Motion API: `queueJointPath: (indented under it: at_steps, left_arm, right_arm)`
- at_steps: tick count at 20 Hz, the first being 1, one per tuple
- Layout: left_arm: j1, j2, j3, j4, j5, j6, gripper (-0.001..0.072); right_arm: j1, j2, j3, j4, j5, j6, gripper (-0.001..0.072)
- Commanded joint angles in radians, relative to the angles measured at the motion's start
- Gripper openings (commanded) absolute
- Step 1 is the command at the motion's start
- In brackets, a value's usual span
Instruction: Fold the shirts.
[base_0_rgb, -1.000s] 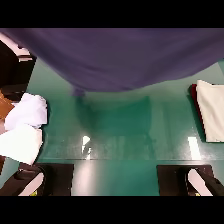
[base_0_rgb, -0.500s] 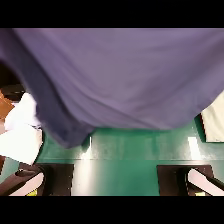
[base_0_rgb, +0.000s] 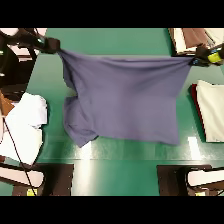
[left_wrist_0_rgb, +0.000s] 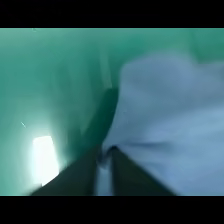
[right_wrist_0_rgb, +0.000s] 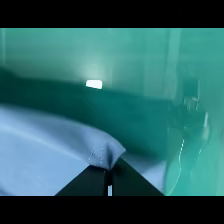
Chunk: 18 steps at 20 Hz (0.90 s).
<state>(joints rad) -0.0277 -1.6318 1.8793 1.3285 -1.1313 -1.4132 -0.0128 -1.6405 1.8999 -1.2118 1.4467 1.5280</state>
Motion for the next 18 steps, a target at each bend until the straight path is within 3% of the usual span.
queueJointPath:
  at_steps: [1, 2, 5, 8, 14, 18]
  left_arm:
    - [0.001, -0.070, 0.004, 0.004, -0.023, -0.001, 0.0579]
    - [0.009, -0.067, 0.019, 0.003, -0.055, -0.002, 0.0494]
    - [0.057, -0.016, 0.024, -0.020, -0.156, -0.024, 0.0493]
    - [0.110, 0.089, -0.071, -0.027, -0.244, -0.024, 0.0494]
    - [0.130, 0.471, -0.745, -0.043, -0.119, -0.027, 0.0494]
    - [0.130, 0.605, -1.116, -0.120, -0.045, -0.028, 0.0494]
  right_arm:
    - [0.030, -0.132, 0.078, -0.010, 0.019, 0.002, 0.0230]
    - [0.030, -0.145, 0.105, -0.010, 0.040, 0.002, 0.0353]
    - [0.016, -0.123, 0.111, -0.010, 0.131, -0.002, 0.0352]
    - [0.000, 0.002, -0.089, -0.005, 0.127, -0.045, 0.0352]
    - [-0.049, 0.330, -0.643, 0.289, -0.016, -0.123, 0.0352]
    - [-0.056, 0.482, -0.816, 0.312, -0.062, -0.124, 0.0352]
